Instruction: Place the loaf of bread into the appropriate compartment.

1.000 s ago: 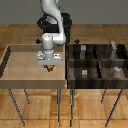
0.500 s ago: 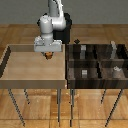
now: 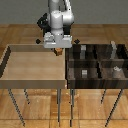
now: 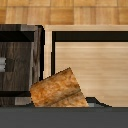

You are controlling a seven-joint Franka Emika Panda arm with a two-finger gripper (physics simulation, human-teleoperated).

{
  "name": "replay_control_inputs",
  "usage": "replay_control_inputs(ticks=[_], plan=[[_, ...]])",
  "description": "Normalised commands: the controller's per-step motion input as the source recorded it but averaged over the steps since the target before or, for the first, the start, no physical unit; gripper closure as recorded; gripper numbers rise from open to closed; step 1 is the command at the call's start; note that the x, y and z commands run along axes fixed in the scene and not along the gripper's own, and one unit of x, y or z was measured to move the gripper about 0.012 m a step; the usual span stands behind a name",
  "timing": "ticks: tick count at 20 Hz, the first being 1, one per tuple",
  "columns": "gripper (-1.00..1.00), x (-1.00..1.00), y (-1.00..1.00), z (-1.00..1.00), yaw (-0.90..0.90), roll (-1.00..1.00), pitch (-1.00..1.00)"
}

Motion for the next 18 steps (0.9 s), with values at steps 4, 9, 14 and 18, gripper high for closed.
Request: replay_control_inputs(ticks=[4,9,14,18], plan=[[1.0,0.0,1.0,0.0,0.0,0.0,0.0],[1.0,0.0,1.0,0.0,0.0,0.0,0.0],[1.0,0.27,0.6,0.0,0.0,0.0,0.0],[-1.0,0.25,0.0,0.0,0.0,0.0,0.0]])
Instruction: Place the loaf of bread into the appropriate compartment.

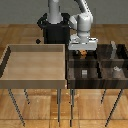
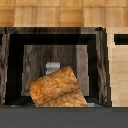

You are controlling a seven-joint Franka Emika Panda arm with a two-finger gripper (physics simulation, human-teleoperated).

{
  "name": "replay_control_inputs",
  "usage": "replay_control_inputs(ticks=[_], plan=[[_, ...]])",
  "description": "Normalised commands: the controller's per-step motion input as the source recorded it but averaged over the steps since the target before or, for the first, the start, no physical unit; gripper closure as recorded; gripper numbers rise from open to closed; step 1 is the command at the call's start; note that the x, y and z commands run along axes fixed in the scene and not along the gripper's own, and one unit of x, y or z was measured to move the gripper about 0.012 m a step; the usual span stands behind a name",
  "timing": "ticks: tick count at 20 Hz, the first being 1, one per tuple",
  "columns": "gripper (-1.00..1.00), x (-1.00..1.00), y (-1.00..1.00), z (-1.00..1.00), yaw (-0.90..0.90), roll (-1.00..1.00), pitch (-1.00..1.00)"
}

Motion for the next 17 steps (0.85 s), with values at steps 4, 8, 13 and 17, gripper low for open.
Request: replay_control_inputs(ticks=[4,8,13,17], plan=[[-1.0,0.0,0.0,0.0,0.0,0.0,0.0],[-1.0,0.0,0.0,0.0,0.0,0.0,0.0],[-1.0,0.0,0.0,0.0,0.0,0.0,0.0],[-1.0,0.0,0.0,0.0,0.0,0.0,0.0]])
